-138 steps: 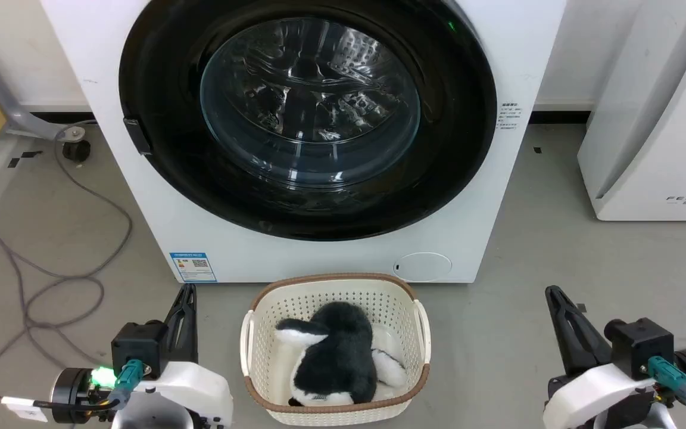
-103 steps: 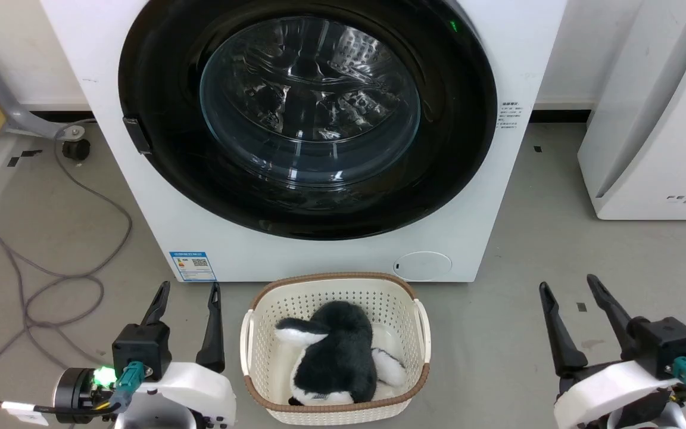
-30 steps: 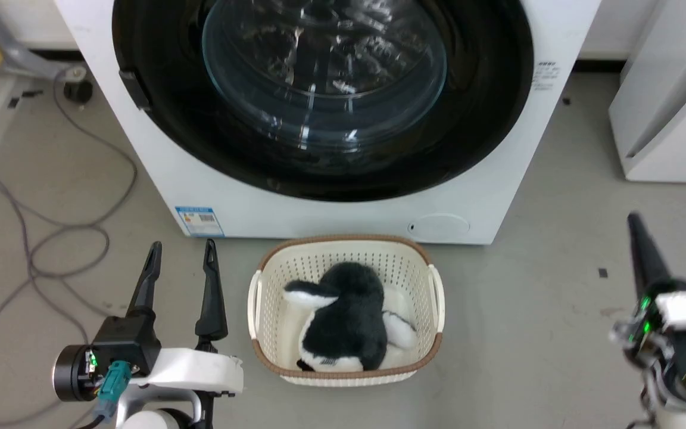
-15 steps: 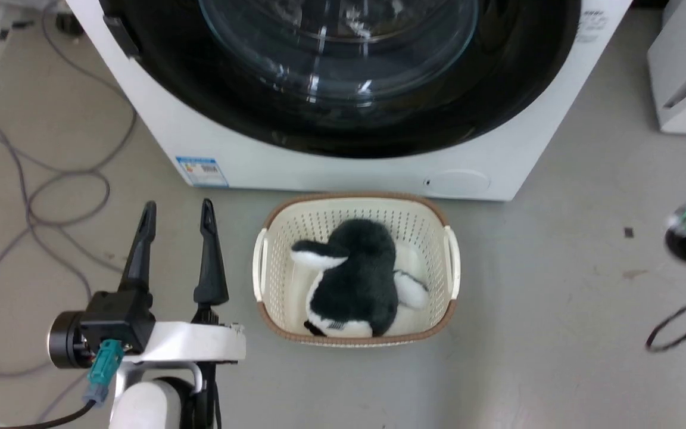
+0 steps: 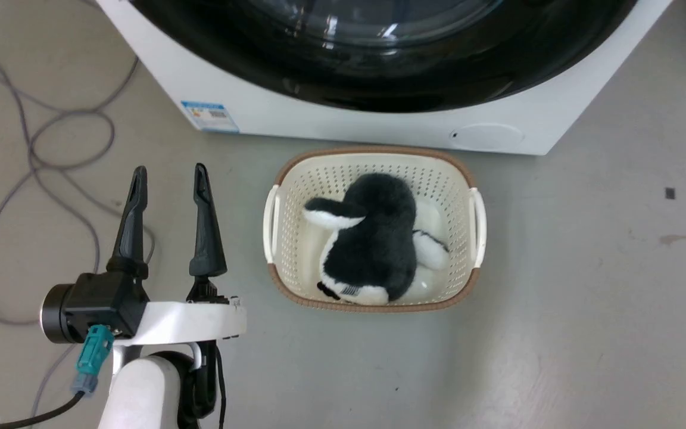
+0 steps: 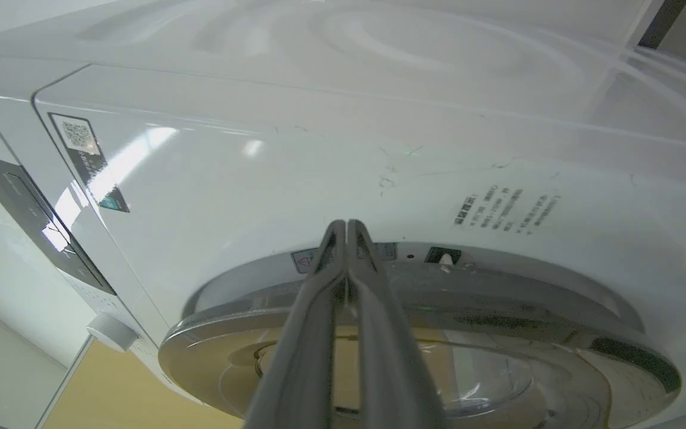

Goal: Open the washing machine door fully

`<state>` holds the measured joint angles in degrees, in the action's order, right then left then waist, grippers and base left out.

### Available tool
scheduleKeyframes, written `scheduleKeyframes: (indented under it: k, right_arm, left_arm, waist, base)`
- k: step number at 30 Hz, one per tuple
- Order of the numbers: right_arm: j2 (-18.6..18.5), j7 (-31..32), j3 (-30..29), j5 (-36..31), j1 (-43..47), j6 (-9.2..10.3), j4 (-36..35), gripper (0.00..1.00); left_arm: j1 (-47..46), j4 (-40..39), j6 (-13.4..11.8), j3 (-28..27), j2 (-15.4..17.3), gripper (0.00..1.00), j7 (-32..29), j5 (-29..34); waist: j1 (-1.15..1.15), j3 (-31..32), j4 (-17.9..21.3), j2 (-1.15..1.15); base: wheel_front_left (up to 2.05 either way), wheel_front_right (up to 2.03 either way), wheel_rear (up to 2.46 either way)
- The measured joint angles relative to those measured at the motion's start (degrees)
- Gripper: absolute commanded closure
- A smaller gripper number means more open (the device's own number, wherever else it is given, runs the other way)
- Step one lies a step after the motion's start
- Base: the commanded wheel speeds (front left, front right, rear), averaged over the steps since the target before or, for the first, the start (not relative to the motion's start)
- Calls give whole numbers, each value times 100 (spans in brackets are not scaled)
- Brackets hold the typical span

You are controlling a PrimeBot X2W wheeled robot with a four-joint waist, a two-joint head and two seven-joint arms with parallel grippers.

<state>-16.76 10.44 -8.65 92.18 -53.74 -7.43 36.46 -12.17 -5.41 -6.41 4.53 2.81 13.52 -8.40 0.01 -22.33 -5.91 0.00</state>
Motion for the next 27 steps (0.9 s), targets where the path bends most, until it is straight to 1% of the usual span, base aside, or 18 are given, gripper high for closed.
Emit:
scheduleKeyframes:
  k: [9,12,18,27]
  right_arm:
    - [-205,302,359,238,-833,0,583,100]
    - [-246,453,548,170,-988,0,623,100]
    - [-256,658,868,-103,-1037,0,642,100]
    - [-377,860,1122,-356,-1035,-1,653,100]
  left_arm:
    - [-104,-43,-108,71,-1,0,112,-137]
    - [-109,-52,-115,82,0,0,116,-138]
    - [-169,-55,-133,88,0,0,116,-147]
    - [-189,-51,-155,89,0,0,116,-180]
  waist:
    - [0,-252,-194,0]
    - [0,-291,-246,0]
    - [0,-336,-298,0]
    - [0,-314,-277,0]
  base:
    - [0,0,0]
    - [0,0,0]
    - [0,0,0]
    - [0,0,0]
